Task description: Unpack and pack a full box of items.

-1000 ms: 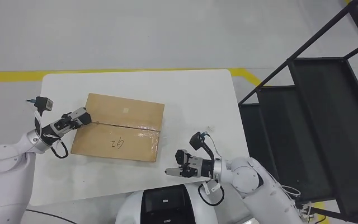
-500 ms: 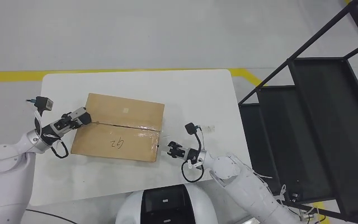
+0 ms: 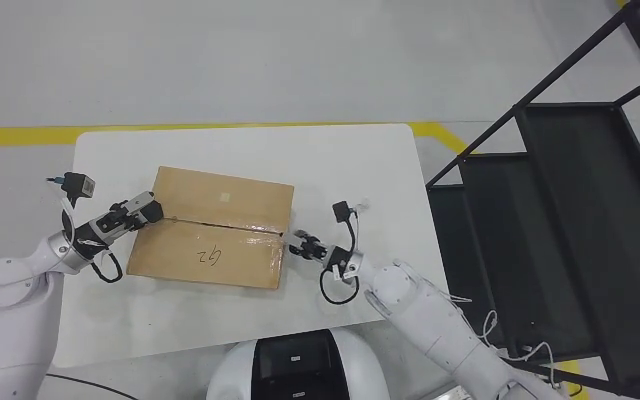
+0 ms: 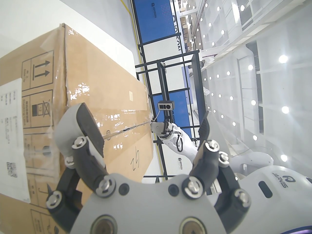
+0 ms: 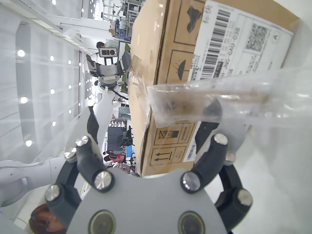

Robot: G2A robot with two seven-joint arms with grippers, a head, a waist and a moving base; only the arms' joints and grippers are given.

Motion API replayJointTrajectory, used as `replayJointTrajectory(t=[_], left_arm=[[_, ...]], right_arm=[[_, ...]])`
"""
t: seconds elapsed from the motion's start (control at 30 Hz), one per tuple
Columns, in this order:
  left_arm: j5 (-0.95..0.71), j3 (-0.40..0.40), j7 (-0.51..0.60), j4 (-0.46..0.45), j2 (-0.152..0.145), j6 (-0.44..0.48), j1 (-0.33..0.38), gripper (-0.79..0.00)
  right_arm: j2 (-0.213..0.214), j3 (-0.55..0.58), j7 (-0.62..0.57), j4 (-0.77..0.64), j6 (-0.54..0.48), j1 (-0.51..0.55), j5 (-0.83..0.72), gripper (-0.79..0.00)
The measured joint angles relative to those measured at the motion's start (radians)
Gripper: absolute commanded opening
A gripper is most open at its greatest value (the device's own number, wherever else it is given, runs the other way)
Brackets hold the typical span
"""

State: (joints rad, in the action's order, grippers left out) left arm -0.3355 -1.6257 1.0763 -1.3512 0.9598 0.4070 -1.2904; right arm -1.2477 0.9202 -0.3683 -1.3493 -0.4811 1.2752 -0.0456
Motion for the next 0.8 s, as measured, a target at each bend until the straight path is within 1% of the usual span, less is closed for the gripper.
replayJointTrajectory(t=[0.13, 0.3, 0.43, 0.57, 0.8], left_arm=[[0.000, 0.000, 0.000, 0.000, 0.000, 0.000, 0.000, 0.000], [0.000, 0.000, 0.000, 0.000, 0.000, 0.000, 0.000, 0.000], [0.000, 0.000, 0.000, 0.000, 0.000, 0.000, 0.000, 0.000], [0.000, 0.000, 0.000, 0.000, 0.000, 0.000, 0.000, 0.000], [0.000, 0.000, 0.000, 0.000, 0.000, 0.000, 0.000, 0.000]], right_arm=[[-0.001, 0.006, 0.023, -0.004, -0.067, 0.006, 0.035, 0.000], [0.006, 0.029, 0.052, -0.061, -0.093, 0.036, 0.110, 0.000], [0.016, 0.055, 0.065, -0.129, -0.081, 0.064, 0.205, 0.000], [0.020, 0.069, 0.105, -0.184, -0.049, 0.088, 0.303, 0.000], [0.011, 0.044, 0.114, -0.207, -0.024, 0.069, 0.330, 0.000]])
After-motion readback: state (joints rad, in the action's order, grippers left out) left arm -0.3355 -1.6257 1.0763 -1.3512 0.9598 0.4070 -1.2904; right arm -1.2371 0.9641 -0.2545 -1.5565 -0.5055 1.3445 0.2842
